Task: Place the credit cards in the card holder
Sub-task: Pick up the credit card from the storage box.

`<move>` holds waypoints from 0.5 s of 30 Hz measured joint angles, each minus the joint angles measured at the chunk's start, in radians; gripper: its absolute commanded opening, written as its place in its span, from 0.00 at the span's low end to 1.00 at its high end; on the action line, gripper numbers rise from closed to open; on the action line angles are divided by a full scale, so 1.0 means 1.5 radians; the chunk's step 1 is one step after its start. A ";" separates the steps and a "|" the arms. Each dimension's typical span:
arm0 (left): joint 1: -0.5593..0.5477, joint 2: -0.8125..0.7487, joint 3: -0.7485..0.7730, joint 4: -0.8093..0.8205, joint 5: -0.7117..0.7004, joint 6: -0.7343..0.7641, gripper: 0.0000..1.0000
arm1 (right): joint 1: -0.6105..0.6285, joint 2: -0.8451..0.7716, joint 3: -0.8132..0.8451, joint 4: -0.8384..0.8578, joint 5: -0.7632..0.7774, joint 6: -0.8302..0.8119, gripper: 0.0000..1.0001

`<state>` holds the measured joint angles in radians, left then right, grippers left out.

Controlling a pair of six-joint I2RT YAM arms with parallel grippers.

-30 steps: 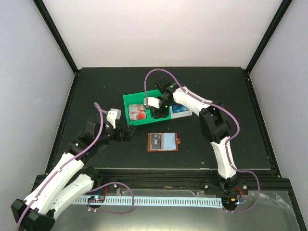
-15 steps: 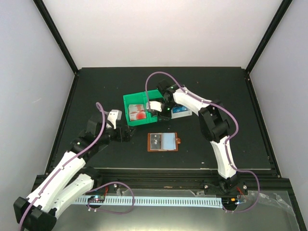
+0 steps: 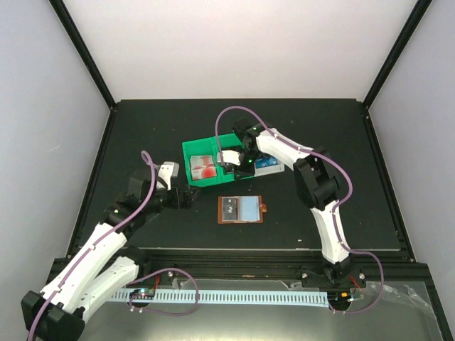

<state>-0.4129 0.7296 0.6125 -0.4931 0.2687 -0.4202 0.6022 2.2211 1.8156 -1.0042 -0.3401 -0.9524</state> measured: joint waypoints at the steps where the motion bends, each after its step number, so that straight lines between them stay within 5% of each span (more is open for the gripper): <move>1: 0.001 0.002 0.000 0.000 0.000 0.000 0.99 | 0.000 0.000 0.000 -0.001 0.000 -0.001 0.31; 15: 0.009 0.008 0.000 0.001 0.004 0.000 0.99 | -0.001 -0.001 0.000 -0.009 -0.004 -0.007 0.25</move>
<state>-0.3992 0.7422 0.6125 -0.4923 0.2749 -0.4198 0.6014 2.2204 1.8156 -1.0172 -0.3454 -0.9630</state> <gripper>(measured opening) 0.989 0.264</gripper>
